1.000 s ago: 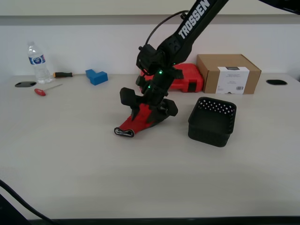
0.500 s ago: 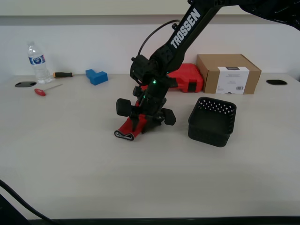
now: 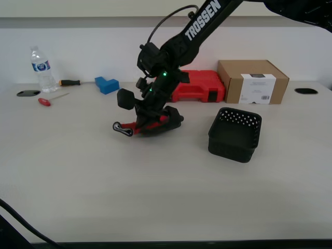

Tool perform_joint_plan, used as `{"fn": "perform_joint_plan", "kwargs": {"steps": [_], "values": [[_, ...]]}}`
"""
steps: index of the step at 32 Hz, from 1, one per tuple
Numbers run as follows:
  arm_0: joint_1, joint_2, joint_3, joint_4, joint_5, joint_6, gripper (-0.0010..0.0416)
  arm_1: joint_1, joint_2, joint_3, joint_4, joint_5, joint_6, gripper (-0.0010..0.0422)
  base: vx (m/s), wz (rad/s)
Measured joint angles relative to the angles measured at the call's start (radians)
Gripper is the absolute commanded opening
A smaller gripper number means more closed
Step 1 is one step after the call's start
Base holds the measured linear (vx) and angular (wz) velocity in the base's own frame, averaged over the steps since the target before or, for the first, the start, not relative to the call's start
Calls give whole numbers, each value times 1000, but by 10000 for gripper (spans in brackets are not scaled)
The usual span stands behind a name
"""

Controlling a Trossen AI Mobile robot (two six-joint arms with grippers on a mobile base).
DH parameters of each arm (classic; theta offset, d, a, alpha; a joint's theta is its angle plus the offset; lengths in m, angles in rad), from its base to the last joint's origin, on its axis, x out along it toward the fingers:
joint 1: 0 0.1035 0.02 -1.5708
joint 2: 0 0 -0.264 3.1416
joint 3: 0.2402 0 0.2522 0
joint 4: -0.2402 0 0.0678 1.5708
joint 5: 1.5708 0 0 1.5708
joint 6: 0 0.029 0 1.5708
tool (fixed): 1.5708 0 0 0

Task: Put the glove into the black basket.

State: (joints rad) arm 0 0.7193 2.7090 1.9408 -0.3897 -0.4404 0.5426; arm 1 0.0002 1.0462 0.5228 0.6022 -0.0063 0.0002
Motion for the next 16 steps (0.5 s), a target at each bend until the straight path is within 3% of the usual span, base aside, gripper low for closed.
{"fn": "perform_joint_plan", "kwargs": {"steps": [6, 9, 11, 12, 16], "values": [[0, -74, 97, -69, -6, -76, -1, 0, 0, 0, 1, 0, 0, 0, 0, 0], [-2, -174, 119, -91, 55, -160, -1, 0, 0, 1, 0, -2, 0, 0, 0, 0], [-3, -210, 121, -99, 64, -179, -1, 0, 0, 0, -1, -3, 0, 0, 0, 0], [-8, -247, 117, -130, 75, -207, -1, 0, 0, 0, -2, -4, 0, 0, 0, 0], [-31, -333, 118, -163, 152, -278, -1, 0, 0, 0, -3, -5, 0, 0, 0, 0]]}}
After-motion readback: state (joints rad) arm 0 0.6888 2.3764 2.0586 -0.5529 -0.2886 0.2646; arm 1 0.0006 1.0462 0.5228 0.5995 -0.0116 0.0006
